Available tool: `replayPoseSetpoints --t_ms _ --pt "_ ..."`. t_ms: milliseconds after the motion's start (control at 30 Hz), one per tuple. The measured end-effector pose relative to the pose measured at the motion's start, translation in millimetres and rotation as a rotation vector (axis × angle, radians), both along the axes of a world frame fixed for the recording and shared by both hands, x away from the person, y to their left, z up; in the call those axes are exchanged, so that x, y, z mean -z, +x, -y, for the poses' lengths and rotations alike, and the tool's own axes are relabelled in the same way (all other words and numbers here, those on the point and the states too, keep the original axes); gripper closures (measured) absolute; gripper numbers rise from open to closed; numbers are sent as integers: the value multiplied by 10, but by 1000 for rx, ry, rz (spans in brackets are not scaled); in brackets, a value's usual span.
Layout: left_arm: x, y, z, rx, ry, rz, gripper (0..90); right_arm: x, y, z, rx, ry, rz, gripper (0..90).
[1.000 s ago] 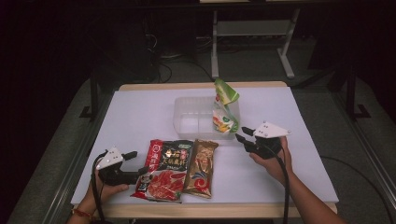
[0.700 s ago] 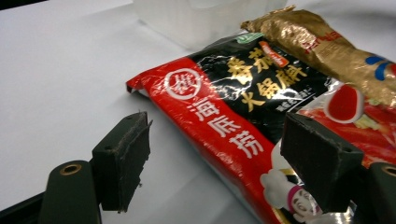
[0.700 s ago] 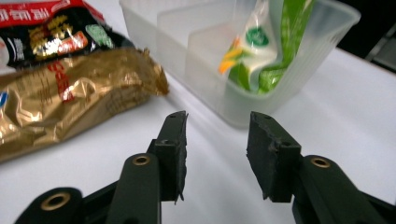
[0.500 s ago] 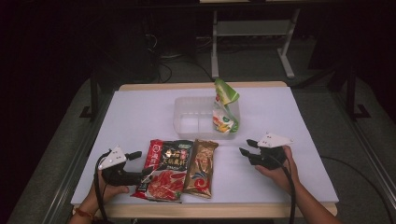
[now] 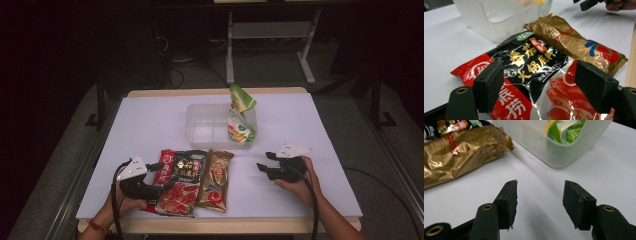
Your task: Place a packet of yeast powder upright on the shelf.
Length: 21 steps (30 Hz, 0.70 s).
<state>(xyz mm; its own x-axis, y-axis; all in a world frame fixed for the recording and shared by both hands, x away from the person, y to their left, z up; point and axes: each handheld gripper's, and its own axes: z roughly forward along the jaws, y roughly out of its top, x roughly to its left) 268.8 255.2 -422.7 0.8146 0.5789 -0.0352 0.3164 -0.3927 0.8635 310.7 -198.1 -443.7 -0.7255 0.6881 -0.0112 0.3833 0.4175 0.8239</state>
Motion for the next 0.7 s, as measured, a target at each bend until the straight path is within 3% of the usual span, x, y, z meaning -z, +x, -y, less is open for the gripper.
replayPoseSetpoints --t_ms 333,567,700 --pt "12 -26 108 27 25 3 235 58 -56 -53 -38 24 -38 395" --pt "6 7 251 63 35 -6 235 25 -118 -283 -129 56 -72 386" --pt "-40 29 374 76 47 -7 235 20 -98 -471 -184 85 -124 366"
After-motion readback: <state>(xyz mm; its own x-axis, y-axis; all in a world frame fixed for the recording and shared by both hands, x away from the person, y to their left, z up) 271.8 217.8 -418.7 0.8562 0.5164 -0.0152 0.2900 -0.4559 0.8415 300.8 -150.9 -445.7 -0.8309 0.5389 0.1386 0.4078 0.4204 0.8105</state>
